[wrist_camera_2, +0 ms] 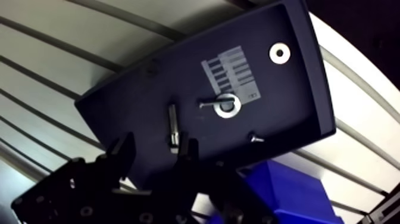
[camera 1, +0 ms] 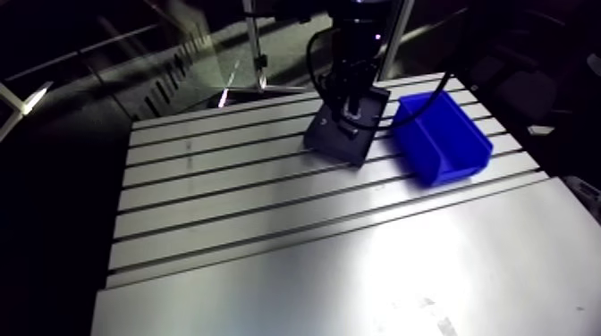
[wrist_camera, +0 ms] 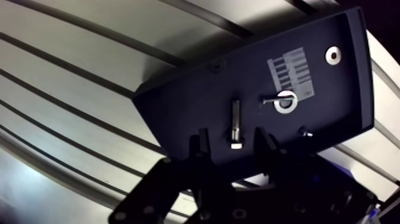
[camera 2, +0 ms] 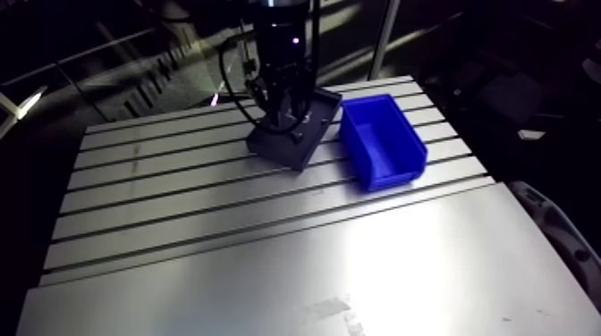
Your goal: Pick up the M10 bolt from the tray and put it into the blue bin.
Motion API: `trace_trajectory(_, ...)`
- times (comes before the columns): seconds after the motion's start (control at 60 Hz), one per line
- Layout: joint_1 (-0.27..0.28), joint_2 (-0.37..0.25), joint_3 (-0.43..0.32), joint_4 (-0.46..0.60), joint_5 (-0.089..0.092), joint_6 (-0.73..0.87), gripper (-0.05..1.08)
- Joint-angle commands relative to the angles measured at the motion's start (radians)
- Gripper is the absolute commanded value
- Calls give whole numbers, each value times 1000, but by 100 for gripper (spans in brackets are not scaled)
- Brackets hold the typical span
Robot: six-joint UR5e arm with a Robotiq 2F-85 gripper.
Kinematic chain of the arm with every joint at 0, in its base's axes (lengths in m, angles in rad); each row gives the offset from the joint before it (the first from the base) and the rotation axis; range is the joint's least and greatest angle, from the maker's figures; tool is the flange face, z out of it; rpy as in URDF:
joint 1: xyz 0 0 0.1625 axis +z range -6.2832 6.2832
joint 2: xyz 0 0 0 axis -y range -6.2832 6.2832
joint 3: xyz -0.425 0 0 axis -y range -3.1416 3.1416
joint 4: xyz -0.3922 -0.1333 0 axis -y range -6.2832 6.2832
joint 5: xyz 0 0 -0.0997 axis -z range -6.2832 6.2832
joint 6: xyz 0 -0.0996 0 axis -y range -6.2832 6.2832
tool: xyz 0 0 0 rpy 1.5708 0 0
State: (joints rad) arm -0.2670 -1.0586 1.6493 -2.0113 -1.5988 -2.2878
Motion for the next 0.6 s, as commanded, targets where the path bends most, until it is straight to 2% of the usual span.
trace_trajectory(0.017,-7,7,38,-63,-1,-12,49)
trace_trajectory(0.433,-9,16,51,-74,0,-23,49)
trace_trajectory(0.6,-9,16,58,-113,0,-31,49)
